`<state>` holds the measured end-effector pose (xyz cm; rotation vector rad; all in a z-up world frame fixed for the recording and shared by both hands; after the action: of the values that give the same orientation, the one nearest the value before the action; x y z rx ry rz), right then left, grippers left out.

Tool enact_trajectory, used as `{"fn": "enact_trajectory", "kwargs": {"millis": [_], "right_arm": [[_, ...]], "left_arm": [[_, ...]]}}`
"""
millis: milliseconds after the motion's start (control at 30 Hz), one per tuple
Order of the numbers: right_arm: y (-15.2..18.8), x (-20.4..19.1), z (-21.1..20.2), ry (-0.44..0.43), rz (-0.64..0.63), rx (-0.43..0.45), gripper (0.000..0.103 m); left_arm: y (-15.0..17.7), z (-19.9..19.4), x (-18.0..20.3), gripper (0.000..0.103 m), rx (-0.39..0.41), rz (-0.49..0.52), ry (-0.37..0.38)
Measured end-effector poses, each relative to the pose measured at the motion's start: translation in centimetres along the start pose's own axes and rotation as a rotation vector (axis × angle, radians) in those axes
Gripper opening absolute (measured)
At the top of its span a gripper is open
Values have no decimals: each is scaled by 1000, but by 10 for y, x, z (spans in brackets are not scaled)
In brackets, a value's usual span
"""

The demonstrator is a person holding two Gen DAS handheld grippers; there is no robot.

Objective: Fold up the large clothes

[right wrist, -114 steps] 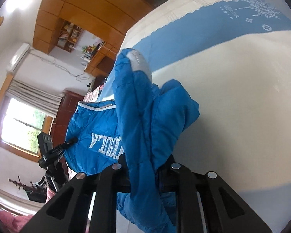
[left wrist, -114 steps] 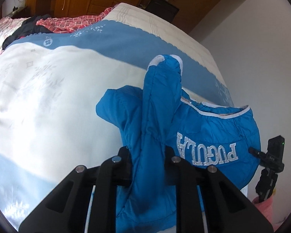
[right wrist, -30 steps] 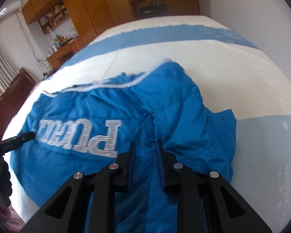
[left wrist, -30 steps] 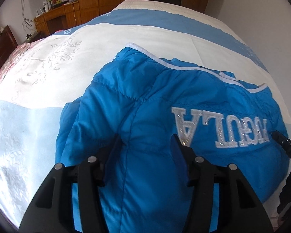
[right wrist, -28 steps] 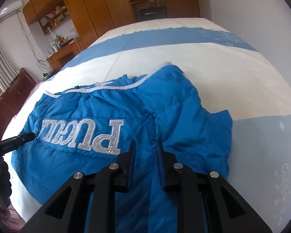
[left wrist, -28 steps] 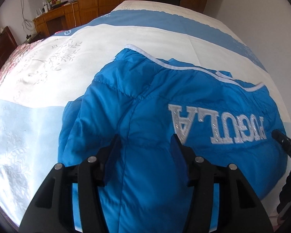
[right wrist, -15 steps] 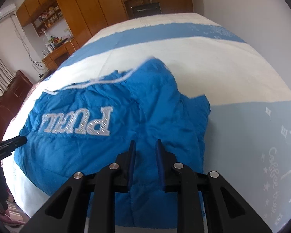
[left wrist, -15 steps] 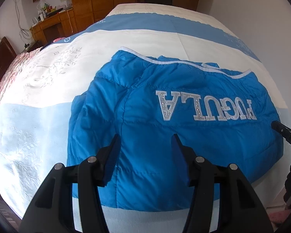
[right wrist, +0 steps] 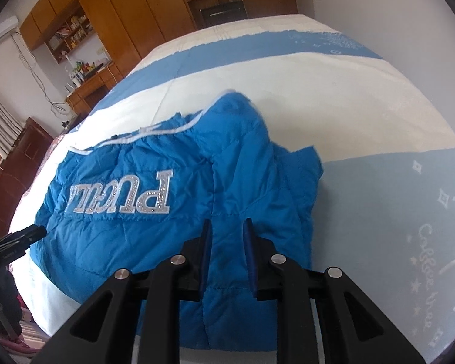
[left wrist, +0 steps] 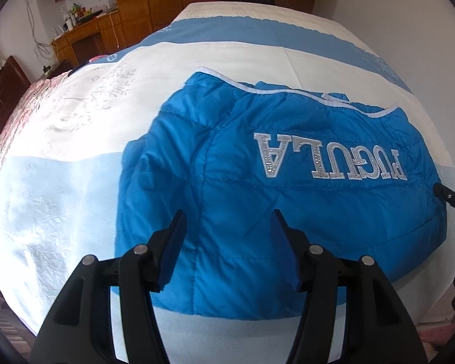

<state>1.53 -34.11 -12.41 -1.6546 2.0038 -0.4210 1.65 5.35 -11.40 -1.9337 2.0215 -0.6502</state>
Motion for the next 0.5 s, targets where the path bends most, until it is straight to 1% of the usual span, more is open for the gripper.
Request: {"fn": "enact_trajectory", "kwargs": {"millis": [100, 133, 200, 267, 333, 400, 500], "right_arm": [[-4, 6, -9, 29, -2, 13, 22], [-6, 9, -11, 36, 2, 10, 29], [-9, 15, -13, 51, 16, 11, 38], [-11, 22, -13, 56, 27, -1, 42], [-11, 29, -10, 50, 45, -25, 49], [-11, 34, -6, 37, 63, -48, 49], [-10, 39, 0, 26, 79, -75, 49]], "left_arm": [[3, -7, -12, 63, -2, -30, -8], [4, -10, -19, 64, -4, -48, -15], [7, -14, -34, 66, -8, -85, -28], [11, -17, -51, 68, -21, -143, -20], [16, -19, -64, 69, -33, -192, -4], [23, -21, -77, 70, -42, -248, 17], [32, -22, -88, 71, -54, -323, 78]]}}
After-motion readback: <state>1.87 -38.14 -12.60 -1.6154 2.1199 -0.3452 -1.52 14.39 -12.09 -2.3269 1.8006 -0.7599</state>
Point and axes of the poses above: each gripper's, at about its wrist camera, not at the fingertips, and z roughly the way its jaws point, x to its right, y to its underside, the point moved 1 cm from there along z, roughly the way its jaws point, and after that the axes turned 6 degrees about y, right-handed, at the moved point
